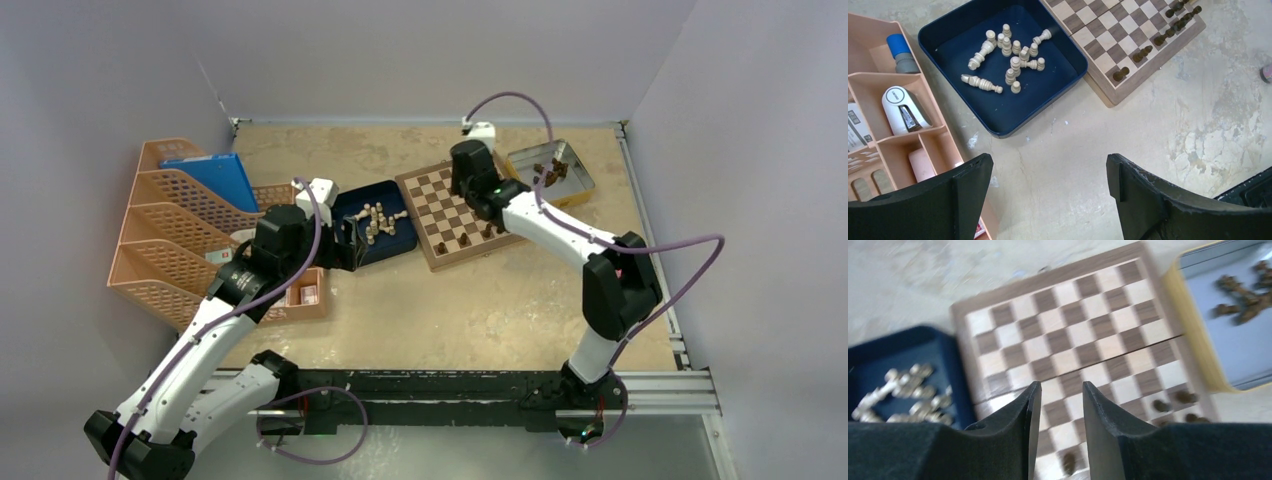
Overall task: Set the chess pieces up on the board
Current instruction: Pick up the chess piece from the storage box.
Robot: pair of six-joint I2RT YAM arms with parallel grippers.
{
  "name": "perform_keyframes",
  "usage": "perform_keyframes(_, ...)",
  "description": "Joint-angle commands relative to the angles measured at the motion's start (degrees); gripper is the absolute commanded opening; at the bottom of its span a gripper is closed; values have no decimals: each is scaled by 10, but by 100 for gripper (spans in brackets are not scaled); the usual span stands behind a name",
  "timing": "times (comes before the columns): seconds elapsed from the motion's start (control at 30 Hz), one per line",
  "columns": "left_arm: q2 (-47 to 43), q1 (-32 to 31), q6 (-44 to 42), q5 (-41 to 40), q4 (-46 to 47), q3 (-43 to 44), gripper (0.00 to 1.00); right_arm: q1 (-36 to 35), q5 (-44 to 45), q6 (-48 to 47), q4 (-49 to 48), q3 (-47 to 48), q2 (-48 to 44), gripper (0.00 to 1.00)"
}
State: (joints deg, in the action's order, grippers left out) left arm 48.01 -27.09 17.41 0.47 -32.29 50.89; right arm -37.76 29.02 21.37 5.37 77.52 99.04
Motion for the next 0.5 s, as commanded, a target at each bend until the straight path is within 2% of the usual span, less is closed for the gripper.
perform_keyframes(0.0,-1,-2,3,22,20,10,84,76,17,-18,-31,30,1,38)
perform_keyframes(0.3,2,-3,3,38,23,9,84,218,-14,0,-40,54,58,37)
perform_keyframes(0.47,3,-3,3,42,25,8,84,268,-29,8,-37,77,98,36)
